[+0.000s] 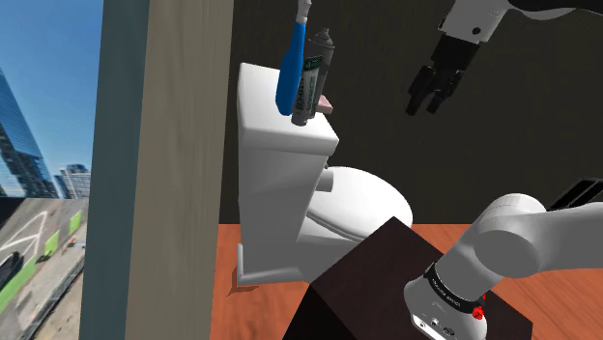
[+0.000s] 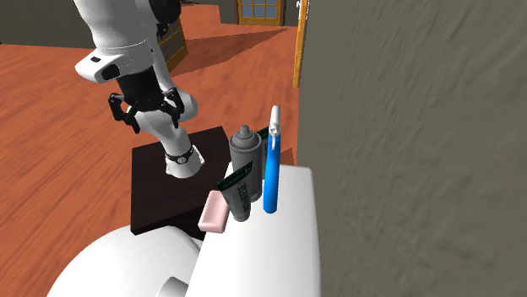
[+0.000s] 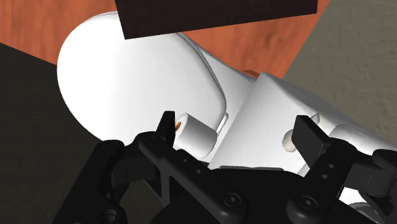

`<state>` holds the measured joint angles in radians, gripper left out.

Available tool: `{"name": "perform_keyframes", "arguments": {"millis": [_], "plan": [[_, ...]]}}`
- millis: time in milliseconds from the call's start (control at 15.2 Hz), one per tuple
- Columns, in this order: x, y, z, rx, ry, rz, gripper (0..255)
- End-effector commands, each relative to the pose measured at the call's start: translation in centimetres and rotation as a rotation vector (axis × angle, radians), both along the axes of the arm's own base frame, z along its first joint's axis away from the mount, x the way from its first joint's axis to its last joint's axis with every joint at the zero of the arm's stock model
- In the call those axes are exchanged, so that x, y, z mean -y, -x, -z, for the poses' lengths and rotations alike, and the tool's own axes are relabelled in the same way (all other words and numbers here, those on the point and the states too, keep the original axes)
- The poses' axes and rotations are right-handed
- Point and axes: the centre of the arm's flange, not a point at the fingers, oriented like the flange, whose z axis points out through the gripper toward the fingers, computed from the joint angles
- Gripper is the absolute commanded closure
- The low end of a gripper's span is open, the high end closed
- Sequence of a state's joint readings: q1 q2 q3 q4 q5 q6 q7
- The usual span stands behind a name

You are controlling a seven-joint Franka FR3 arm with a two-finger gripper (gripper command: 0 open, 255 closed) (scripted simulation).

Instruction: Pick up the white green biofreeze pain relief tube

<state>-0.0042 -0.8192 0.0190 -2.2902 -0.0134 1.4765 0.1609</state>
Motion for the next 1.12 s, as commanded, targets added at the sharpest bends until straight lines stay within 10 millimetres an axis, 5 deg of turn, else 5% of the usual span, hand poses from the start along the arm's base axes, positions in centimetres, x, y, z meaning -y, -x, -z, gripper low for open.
{"name": "perform_keyframes", "arguments": {"millis": [0,528,1056], "plan": [[0.0,0.0,0.0,0.0,0.0,0.0,0],[-8.6,-2.8,-1.9,-0.058,-0.086,0.39,0],[-15.4,-8.7,-4.3,-0.117,-0.172,0.781,0]]}}
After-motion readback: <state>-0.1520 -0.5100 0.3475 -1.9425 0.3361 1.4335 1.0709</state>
